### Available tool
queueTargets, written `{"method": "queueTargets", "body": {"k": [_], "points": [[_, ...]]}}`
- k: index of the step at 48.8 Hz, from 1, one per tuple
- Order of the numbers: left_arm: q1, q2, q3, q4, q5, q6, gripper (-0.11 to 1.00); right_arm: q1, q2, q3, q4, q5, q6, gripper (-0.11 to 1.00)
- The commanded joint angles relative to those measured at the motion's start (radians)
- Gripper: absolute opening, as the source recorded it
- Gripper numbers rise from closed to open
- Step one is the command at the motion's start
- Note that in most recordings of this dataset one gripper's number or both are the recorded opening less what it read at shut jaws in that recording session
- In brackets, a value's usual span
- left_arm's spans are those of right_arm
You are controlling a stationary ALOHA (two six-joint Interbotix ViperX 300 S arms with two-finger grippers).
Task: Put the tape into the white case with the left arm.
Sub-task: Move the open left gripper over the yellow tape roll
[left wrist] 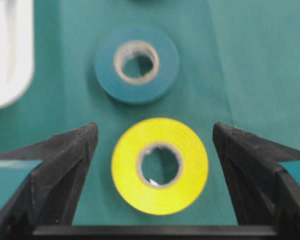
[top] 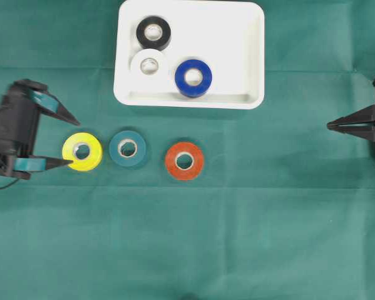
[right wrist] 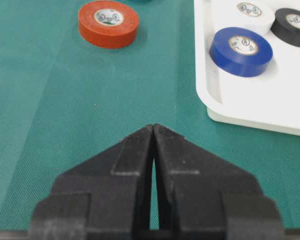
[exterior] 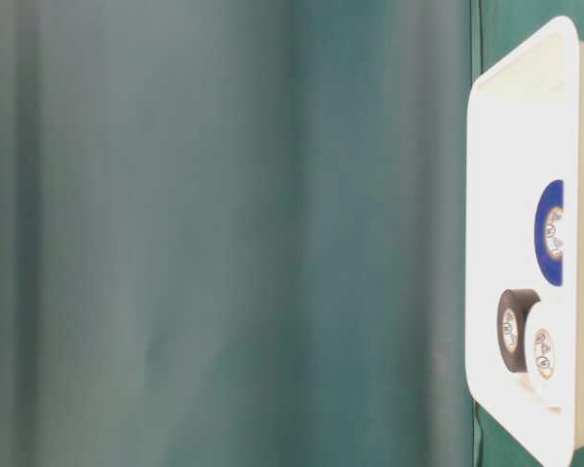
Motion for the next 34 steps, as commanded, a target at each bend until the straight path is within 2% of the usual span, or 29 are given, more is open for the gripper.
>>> {"method": "queueTargets", "body": {"k": [1, 6, 14, 34], "points": [[-0.02, 0.087, -0.052, -0.002, 0.0, 0.002, 0.92, -0.002, 0.009, -0.012, 0.0, -0.011, 0.0, -0.1], [-0.049, 0.195, -0.1, -0.002, 0.003, 0.005, 0.92, -0.002, 0.009, -0.011, 0.0, -0.011, 0.0, -0.1], [-0.075, 0.275, -0.126, -0.002, 0.002, -0.002, 0.92, -0.002, 0.009, -0.011, 0.0, -0.011, 0.0, -0.1], [-0.075, 0.249, -0.086, -0.002, 0.018, -0.032, 0.92, -0.002, 0.009, -0.011, 0.0, -0.011, 0.0, -0.1]]}}
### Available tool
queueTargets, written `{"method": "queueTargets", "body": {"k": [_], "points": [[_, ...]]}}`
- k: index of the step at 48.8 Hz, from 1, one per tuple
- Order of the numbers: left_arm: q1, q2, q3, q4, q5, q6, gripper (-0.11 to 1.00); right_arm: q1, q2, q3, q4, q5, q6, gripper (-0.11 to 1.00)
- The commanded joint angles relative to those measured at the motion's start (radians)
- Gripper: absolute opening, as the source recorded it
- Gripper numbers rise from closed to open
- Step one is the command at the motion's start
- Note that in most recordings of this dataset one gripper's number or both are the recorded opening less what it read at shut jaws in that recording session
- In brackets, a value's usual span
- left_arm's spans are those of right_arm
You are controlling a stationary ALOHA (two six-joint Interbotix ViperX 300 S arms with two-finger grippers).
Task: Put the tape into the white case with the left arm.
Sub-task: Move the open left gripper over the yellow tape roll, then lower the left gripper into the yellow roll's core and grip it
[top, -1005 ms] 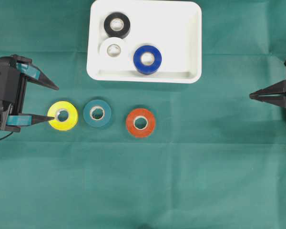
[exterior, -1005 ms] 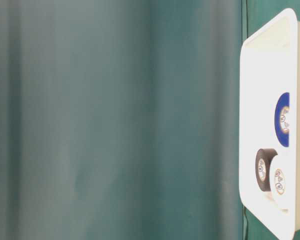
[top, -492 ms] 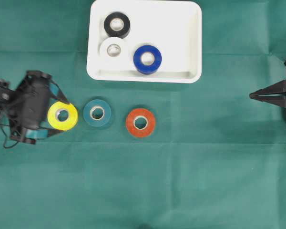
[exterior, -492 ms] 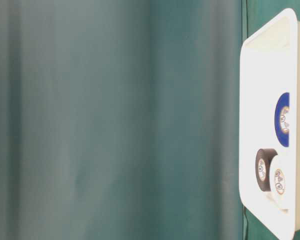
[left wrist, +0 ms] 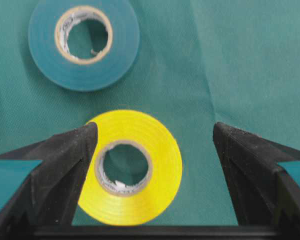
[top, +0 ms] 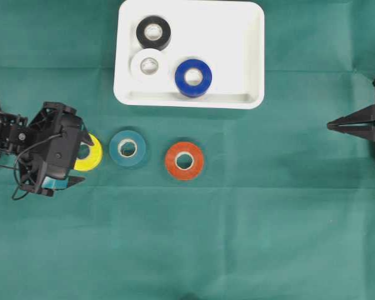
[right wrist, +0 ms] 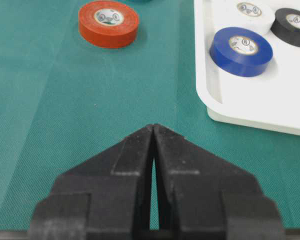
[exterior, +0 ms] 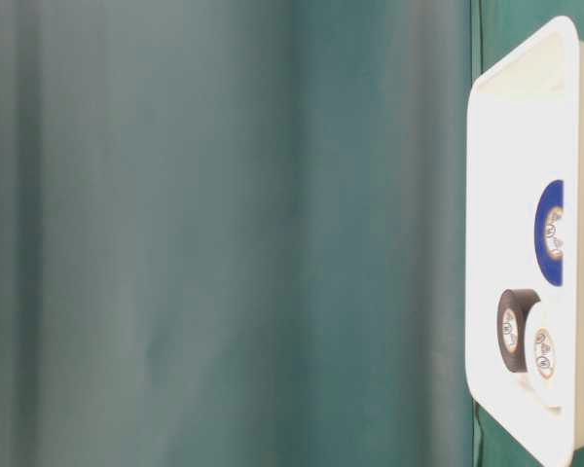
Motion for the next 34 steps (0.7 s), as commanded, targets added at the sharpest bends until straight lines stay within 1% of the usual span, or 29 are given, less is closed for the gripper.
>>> {"method": "queueTargets", "body": {"k": [1, 7, 16, 34], "points": [[-0.003, -0.017, -0.005, 0.0, 0.008, -0.008, 0.92, -0.002, 0.009, -0.011, 0.0, -0.011, 0.0, -0.1], [-0.003, -0.012, -0.003, 0.0, 0.015, -0.023, 0.92, -0.002, 0.009, -0.011, 0.0, -0.011, 0.0, -0.1], [-0.002, 0.02, -0.008, 0.0, 0.015, -0.026, 0.92, -0.002, 0.009, -0.011, 0.0, -0.011, 0.0, -0.1], [-0.003, 0.152, -0.017, -0.002, 0.011, -0.029, 0.92, -0.002, 0.009, -0.011, 0.0, -0.011, 0.0, -0.1]]}}
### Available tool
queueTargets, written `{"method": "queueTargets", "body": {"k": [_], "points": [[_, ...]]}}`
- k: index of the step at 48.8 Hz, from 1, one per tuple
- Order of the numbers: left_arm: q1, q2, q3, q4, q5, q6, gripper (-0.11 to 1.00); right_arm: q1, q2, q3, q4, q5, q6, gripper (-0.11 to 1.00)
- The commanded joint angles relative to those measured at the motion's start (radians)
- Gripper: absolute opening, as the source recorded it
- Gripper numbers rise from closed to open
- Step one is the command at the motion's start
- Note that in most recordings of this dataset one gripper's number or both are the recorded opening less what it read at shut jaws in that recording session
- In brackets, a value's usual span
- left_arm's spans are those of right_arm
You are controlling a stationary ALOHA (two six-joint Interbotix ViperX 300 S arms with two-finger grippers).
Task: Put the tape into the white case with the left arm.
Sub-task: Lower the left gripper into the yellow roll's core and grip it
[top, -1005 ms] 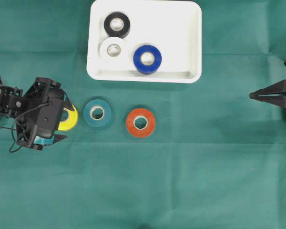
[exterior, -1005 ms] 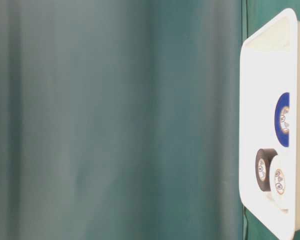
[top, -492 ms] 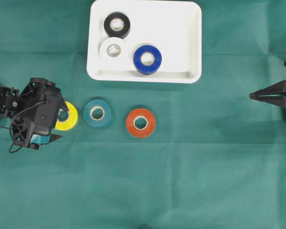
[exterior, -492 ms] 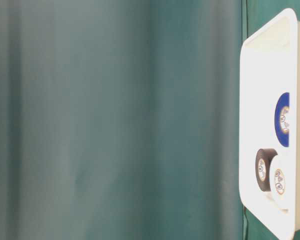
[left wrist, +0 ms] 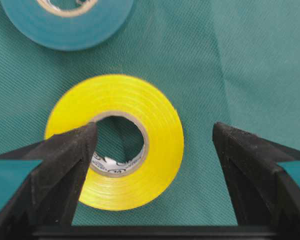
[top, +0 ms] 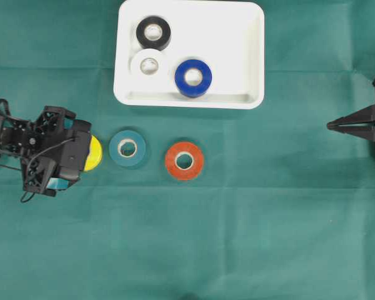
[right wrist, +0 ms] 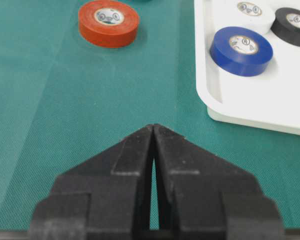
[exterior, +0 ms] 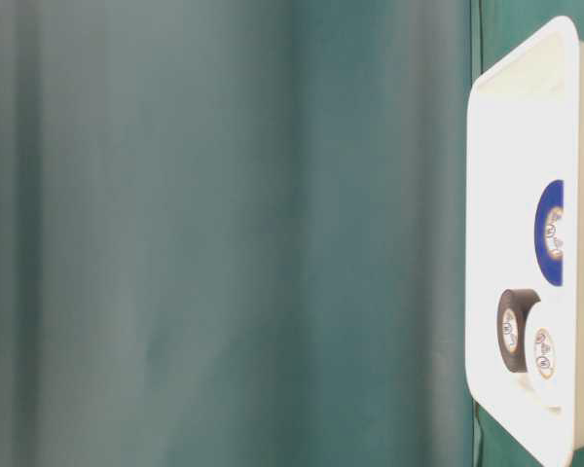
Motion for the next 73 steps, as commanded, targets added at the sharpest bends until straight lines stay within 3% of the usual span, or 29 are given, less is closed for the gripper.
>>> {"method": "queueTargets", "body": {"k": [1, 15, 21, 27, 35, 37, 60, 73], "points": [[-0.003, 0.026, -0.02, -0.002, -0.006, 0.0, 0.92, -0.002, 0.008, -0.011, 0.0, -0.011, 0.0, -0.1], [-0.003, 0.091, -0.021, -0.002, -0.014, 0.0, 0.92, -0.002, 0.008, -0.011, 0.0, -0.011, 0.0, -0.1], [-0.003, 0.084, -0.021, -0.002, -0.014, 0.0, 0.86, -0.002, 0.008, -0.009, 0.0, -0.009, 0.0, -0.1], [-0.003, 0.075, -0.021, -0.002, -0.014, 0.002, 0.69, -0.002, 0.008, -0.009, 0.0, -0.011, 0.0, -0.1], [-0.003, 0.071, -0.025, -0.002, -0.006, 0.0, 0.3, -0.002, 0.008, -0.011, 0.0, -0.011, 0.0, -0.1], [-0.003, 0.071, -0.028, -0.003, -0.003, 0.0, 0.26, -0.002, 0.008, -0.011, 0.0, -0.011, 0.0, -0.1], [-0.026, 0.058, -0.06, -0.002, 0.012, 0.0, 0.26, -0.002, 0.008, -0.009, 0.0, -0.009, 0.0, -0.1], [-0.081, 0.028, -0.181, -0.003, 0.115, -0.023, 0.26, -0.002, 0.008, -0.009, -0.002, -0.011, 0.0, -0.1]]}}
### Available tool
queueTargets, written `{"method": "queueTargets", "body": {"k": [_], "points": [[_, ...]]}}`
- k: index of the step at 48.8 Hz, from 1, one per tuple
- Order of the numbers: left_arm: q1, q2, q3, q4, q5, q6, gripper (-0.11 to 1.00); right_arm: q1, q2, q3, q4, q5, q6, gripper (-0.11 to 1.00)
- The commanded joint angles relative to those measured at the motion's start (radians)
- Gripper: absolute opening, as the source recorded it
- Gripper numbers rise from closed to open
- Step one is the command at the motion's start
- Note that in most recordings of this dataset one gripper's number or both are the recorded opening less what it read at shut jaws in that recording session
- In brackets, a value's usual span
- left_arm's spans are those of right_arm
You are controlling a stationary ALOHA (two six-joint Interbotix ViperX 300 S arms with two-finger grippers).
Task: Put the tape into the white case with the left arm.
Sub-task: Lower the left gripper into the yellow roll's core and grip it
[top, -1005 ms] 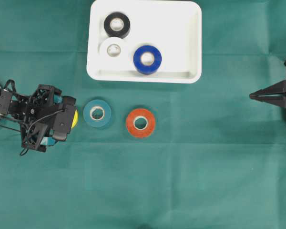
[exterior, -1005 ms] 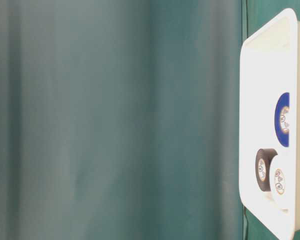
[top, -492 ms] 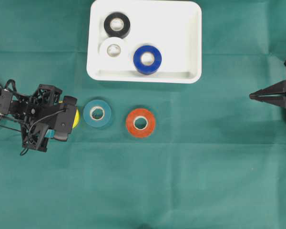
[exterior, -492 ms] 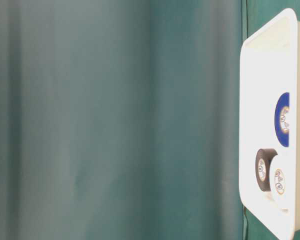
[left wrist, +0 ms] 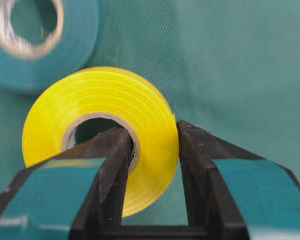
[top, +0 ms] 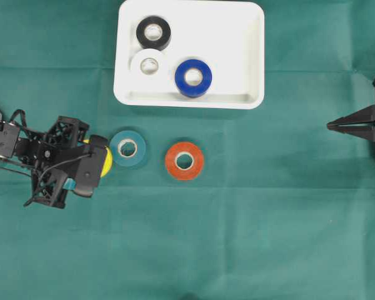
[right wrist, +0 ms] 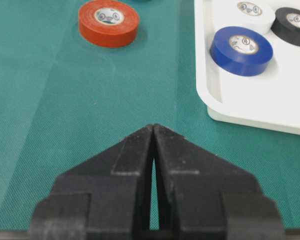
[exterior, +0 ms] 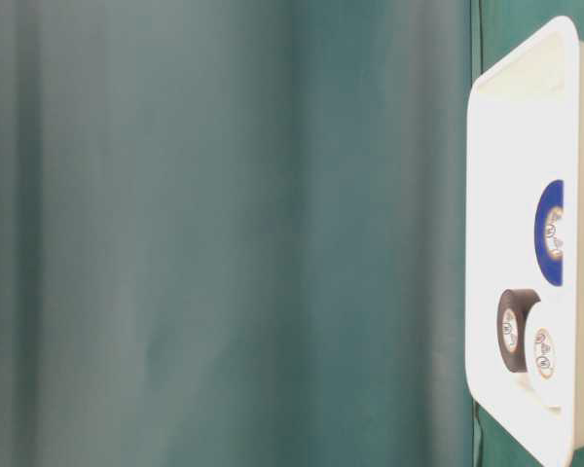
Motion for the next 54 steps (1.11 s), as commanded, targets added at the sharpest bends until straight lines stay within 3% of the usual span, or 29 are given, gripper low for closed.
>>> {"method": "queueTargets", "body": {"k": [1, 13, 31, 41, 54], "points": [[-0.018, -0.023, -0.061, -0.002, 0.038, -0.015, 0.26, -0.002, 0.009, -0.012, 0.0, -0.011, 0.002, -0.1], [-0.034, -0.026, -0.132, -0.002, 0.173, -0.077, 0.26, -0.002, 0.009, -0.012, 0.0, -0.009, 0.002, -0.1], [-0.014, -0.04, -0.129, 0.0, 0.175, -0.077, 0.26, 0.0, 0.009, -0.011, 0.0, -0.011, 0.002, -0.1], [0.078, -0.067, -0.123, 0.003, 0.178, -0.071, 0.26, -0.002, 0.009, -0.011, 0.0, -0.009, 0.002, -0.1], [0.262, -0.1, -0.101, 0.005, 0.181, -0.067, 0.26, -0.002, 0.009, -0.012, 0.0, -0.011, 0.002, -0.1]]}}
